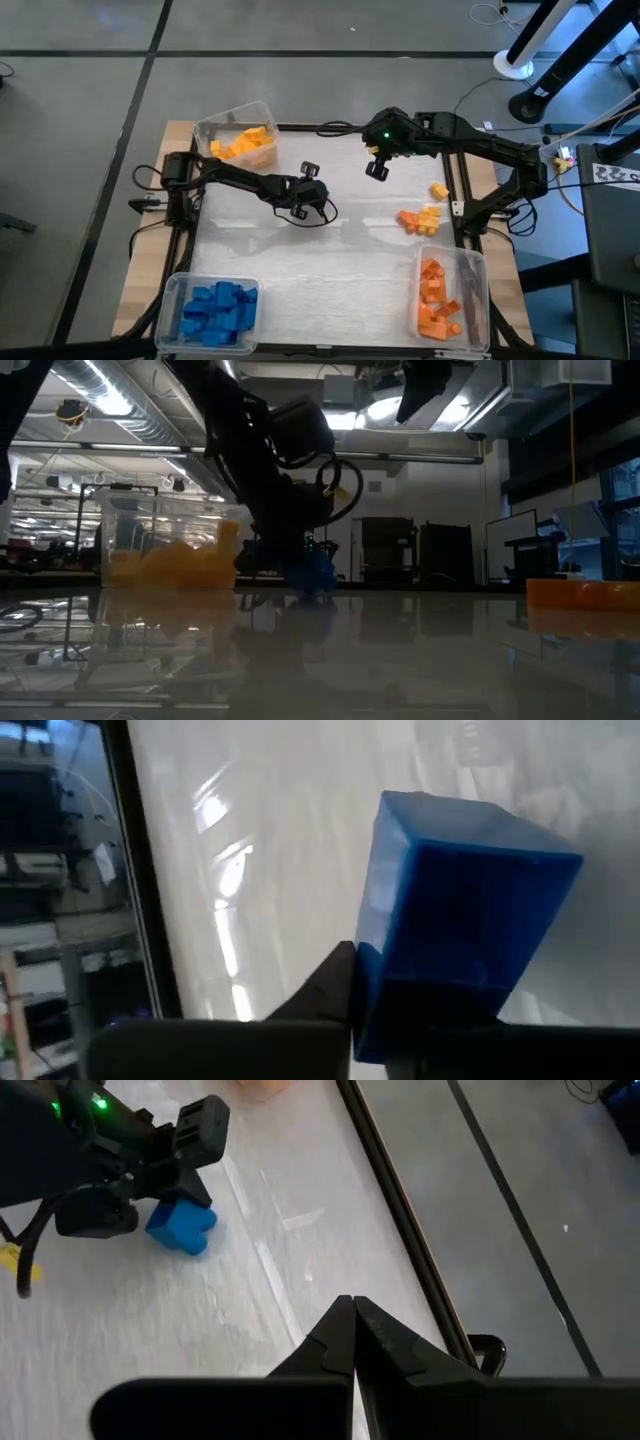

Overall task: Sort blocks
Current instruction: Put the blue game piece into the bottom left transparent bin

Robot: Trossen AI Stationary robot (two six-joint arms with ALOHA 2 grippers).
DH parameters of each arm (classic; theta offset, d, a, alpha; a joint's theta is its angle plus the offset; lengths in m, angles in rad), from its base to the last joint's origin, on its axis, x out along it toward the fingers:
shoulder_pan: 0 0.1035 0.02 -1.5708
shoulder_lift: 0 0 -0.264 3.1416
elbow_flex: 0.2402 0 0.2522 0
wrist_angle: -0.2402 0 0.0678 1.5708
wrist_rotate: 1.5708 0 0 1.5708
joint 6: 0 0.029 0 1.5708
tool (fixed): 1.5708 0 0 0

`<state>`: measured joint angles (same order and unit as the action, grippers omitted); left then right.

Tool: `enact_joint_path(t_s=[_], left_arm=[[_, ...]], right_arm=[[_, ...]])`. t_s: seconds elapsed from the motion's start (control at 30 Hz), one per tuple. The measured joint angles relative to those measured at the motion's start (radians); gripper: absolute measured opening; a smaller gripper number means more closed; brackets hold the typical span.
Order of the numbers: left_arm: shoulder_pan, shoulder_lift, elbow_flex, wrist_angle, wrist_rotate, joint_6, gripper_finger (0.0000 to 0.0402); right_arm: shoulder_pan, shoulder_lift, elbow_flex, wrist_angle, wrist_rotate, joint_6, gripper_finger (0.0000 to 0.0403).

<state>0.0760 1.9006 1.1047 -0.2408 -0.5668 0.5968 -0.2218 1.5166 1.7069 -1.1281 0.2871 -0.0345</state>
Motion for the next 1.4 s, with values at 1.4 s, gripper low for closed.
enact_joint_path(t_s=[1.4], left_arm=[[-0.891,-0.604,0.209,-0.777,0.555,-1.161,0.0067]], right_arm=[[0.0,0.0,0.0,-0.102,-0.011,0.002,0.0008]])
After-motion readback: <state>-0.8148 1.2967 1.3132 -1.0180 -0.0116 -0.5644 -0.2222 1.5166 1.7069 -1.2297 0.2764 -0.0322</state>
